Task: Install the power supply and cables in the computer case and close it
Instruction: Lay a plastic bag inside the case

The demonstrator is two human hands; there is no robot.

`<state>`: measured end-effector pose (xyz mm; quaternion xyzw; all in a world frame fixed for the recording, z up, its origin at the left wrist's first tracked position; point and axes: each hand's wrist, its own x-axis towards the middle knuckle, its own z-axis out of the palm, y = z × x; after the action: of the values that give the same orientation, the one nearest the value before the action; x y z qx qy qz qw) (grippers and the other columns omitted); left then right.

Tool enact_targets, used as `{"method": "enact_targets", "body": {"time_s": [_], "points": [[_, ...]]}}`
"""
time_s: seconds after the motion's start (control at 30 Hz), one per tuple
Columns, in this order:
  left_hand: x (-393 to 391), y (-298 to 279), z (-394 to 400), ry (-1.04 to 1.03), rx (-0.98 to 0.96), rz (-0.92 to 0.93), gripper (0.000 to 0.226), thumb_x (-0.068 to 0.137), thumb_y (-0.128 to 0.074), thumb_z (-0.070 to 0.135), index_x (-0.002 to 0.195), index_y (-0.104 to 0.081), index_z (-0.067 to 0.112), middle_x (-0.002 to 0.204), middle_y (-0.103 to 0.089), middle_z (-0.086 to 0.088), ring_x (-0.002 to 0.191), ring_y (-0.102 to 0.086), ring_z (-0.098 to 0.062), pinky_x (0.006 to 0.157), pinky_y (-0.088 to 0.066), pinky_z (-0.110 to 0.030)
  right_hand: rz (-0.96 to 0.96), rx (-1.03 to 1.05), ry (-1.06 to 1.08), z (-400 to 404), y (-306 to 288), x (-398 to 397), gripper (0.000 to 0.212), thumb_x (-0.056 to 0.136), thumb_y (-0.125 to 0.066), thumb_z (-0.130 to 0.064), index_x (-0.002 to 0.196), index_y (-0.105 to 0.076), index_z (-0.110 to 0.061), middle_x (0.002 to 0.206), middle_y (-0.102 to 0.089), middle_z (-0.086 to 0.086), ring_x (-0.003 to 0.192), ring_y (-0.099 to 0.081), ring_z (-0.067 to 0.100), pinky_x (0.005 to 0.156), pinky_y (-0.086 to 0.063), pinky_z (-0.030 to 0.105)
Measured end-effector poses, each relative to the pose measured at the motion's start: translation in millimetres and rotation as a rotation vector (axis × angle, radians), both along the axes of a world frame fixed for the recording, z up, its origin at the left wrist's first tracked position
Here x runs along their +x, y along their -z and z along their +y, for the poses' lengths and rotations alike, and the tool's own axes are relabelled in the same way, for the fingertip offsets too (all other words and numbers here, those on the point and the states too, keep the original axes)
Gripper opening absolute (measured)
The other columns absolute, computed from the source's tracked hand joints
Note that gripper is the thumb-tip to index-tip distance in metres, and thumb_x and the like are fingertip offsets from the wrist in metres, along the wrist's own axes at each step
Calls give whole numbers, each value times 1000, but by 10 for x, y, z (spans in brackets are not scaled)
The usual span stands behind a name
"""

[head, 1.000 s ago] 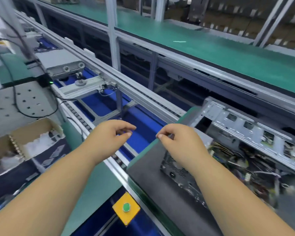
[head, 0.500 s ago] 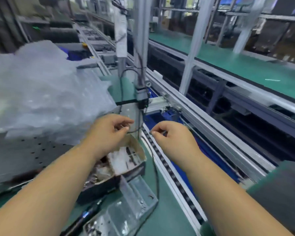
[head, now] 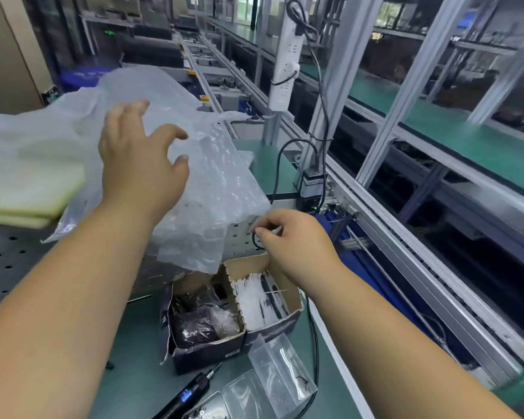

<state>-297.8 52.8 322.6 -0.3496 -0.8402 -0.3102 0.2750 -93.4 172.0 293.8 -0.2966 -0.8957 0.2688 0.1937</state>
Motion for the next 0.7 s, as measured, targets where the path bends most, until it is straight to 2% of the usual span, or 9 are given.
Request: {"method": "enact_targets", "body": {"time_s": [0.07, 0.17, 0.27, 0.4, 0.53, 0.7], "points": [[-141, -35, 68, -10, -94, -80, 37, 88, -63, 38, 124, -61, 32, 159, -19, -11, 146, -7, -33, 117, -10, -47, 5, 4, -10, -35, -13, -51, 13, 88, -58, -31, 87, -71, -31, 71, -61, -19, 67, -54, 2, 54, -37, 22], [-346, -47, 191, -43, -253, -187, 48, 90, -55, 53, 136, -51, 39, 162, -7, -10, 148, 1, -31, 118, -4, -47, 11, 4, -16, -83, -32, -77, 12, 87, -57, -33, 85, -69, -34, 75, -63, -21, 67, -54, -3, 55, -38, 22], [-484, -49, 295, -61, -368, -203, 57, 89, -50, 61, 141, -46, 37, 163, -4, -10, 148, 2, -32, 118, -4, -47, 14, 2, -15, -115, -59, -59, 13, 88, -58, -31, 87, -71, -31, 78, -64, -19, 69, -55, -1, 58, -42, 23], [-579, -86, 362, -116, -395, -196, 72, 83, -49, 70, 140, -46, 26, 162, 3, -11, 148, 7, -34, 116, -3, -50, 1, -5, 7, -140, -114, 8, 16, 89, -57, -28, 90, -72, -29, 81, -66, -16, 78, -58, 6, 68, -50, 28], [-629, -128, 350, -155, -437, -174, 95, 78, -44, 80, 144, -39, 12, 163, -8, -5, 148, -2, -28, 114, -11, -51, -11, -4, 31, -146, -134, 77, 15, 89, -56, -27, 87, -72, -28, 72, -61, -16, 72, -55, 7, 65, -49, 29], [-393, -134, 329, -88, -311, -56, 92, 76, -47, 78, 136, -46, 8, 160, -19, -6, 144, -13, -26, 109, -17, -51, 45, -22, 61, -147, -154, 131, 14, 88, -57, -28, 87, -72, -28, 71, -60, -17, 64, -51, 2, 59, -42, 25]]}}
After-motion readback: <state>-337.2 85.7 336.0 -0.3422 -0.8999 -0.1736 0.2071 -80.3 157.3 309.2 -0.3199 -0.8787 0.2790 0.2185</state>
